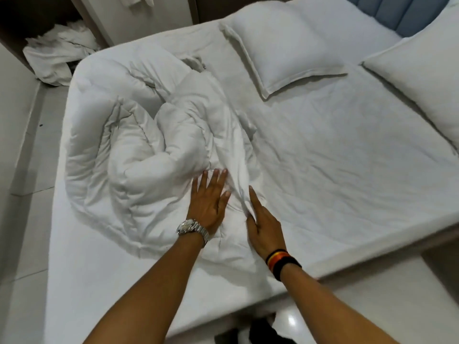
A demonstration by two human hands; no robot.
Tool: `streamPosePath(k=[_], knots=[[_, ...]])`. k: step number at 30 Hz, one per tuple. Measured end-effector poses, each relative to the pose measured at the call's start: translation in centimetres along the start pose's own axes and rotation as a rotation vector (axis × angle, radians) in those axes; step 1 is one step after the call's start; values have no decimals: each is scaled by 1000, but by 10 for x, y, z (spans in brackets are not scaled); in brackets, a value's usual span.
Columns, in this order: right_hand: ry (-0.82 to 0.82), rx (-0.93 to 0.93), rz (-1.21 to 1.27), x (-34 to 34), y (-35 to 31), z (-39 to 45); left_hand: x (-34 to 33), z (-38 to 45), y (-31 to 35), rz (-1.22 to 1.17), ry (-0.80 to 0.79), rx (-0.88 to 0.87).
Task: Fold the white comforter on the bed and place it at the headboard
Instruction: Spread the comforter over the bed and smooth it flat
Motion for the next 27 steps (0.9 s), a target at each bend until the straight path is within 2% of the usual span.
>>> streamPosePath(k=[5,11,14,17,19,21,23,27], knots=[[60,-89,241,54,26,-86,-22,-38,85,-60,-118,-66],[-2,-301,492,112,149,-175,-102,-88,208,-137,-329,-92],[11,-472,466,133,235,-219,-163,-121,275,-156,-521,-130],[-56,-604,230,132,304,-242,-187,-157,314,-153,-638,-144],[-159,-660,-2,115,324,-238,-169,-173,306,-140,-558,-143],[-148,-632,-174,103,305,-226,-126,-186,271,-70,-330,-143],[-94,-478,-229,92,247,-212,-76,-205,207,44,-96,-26],[-101,-72,-232,30,105,-192,16,-269,48,176,266,382]])
Point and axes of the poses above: each hand's wrist, its own z-axis towards the middle knuckle, its own x-axis out of the back of the hand, y = z × x, the point moved 10 cm from there along z, towards the middle knuckle, and after that the axes turned 13 degrees about -x, right-handed, at the moved point
